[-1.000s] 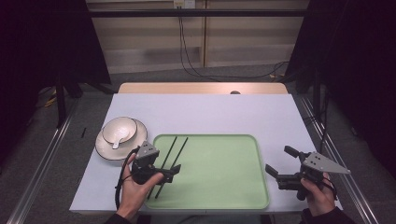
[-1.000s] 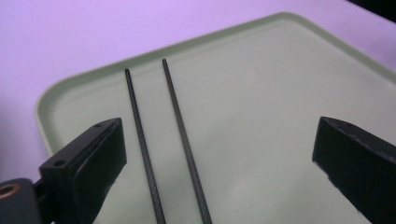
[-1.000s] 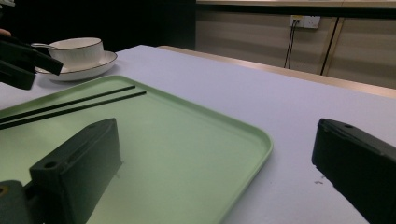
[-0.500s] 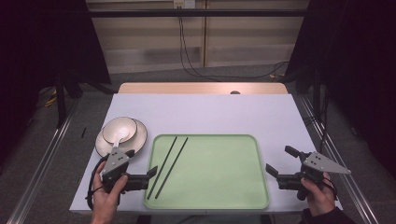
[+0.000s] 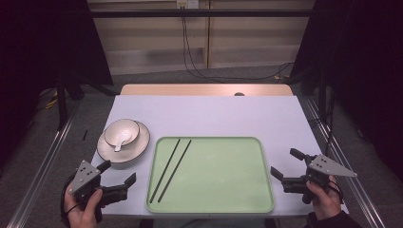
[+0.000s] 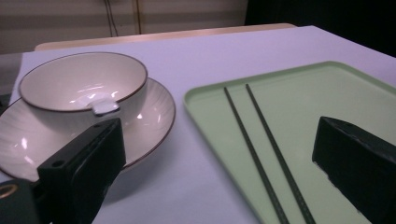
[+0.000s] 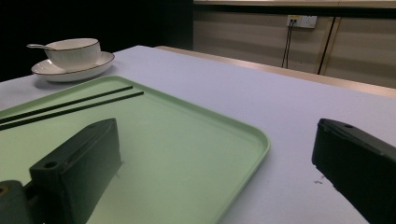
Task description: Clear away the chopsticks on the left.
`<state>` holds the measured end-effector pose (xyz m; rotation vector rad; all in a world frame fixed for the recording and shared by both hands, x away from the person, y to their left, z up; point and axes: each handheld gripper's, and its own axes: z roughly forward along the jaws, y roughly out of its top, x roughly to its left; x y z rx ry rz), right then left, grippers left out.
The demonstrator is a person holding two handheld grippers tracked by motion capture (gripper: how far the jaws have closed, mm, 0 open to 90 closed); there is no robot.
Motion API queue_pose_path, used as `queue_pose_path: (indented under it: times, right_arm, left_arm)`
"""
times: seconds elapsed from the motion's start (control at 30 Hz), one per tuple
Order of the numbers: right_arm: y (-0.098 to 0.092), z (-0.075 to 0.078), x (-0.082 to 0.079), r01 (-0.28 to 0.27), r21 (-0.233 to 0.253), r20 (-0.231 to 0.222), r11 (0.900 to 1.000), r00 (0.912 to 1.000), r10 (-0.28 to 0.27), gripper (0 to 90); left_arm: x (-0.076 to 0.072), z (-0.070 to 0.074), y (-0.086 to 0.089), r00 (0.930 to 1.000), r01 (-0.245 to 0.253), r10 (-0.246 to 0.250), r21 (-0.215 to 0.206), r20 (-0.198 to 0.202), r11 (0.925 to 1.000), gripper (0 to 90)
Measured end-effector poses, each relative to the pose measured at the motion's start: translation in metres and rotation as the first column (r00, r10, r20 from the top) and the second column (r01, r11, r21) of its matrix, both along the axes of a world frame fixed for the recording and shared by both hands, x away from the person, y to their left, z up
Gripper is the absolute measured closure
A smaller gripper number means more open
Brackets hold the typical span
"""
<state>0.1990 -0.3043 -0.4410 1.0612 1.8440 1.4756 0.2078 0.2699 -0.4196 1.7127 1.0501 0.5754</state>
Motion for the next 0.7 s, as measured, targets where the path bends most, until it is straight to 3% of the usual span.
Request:
queue_pose_path:
  times: [0.1,0.17,0.2,0.27,0.37,0.47,0.57,0.7]
  right_arm:
    - [-0.001,0.0,0.0,0.003,-0.002,0.003,1.0,1.0,-0.003,0.7]
    - [-0.001,0.0,0.0,-0.002,-0.005,0.003,1.0,1.0,0.002,0.7]
    - [-0.001,0.0,0.0,-0.003,-0.006,0.003,1.0,1.0,0.003,0.7]
    - [-0.001,0.0,0.0,0.002,-0.005,0.012,1.0,0.9999,-0.002,0.7]
    - [-0.001,0.0,0.0,-0.002,-0.009,0.014,1.0,0.9999,0.002,0.7]
    - [-0.001,0.0,-0.001,-0.006,-0.008,0.014,1.0,0.9999,0.006,0.7]
    - [0.0,0.0,-0.001,-0.004,-0.012,0.014,1.0,0.9999,0.004,0.7]
    - [-0.002,0.0,-0.001,0.002,-0.001,0.01,1.0,0.9999,-0.002,0.7]
  left_arm:
    - [-0.005,-0.005,0.007,0.9992,-0.036,0.036,-0.026,0.013,0.999,2.5]
    - [-0.007,-0.004,0.011,0.9994,-0.031,0.031,-0.046,0.015,0.9985,2.3]
    - [-0.008,-0.003,0.012,0.9988,-0.034,0.035,-0.049,0.034,0.9982,2.6]
    - [-0.012,-0.005,0.014,0.9974,-0.034,0.035,-0.021,0.063,0.9992,1.8]
    - [-0.014,-0.01,0.018,0.9991,-0.007,0.009,-0.044,0.042,0.999,1.9]
    - [-0.017,-0.009,0.02,0.9981,-0.005,0.007,-0.045,0.061,0.999,2.5]
    - [-0.019,-0.008,0.023,0.9978,0.012,-0.007,-0.073,0.066,0.9972,2.4]
    - [-0.016,-0.009,0.027,0.9981,-0.014,0.018,-0.08,0.059,0.9967,2.0]
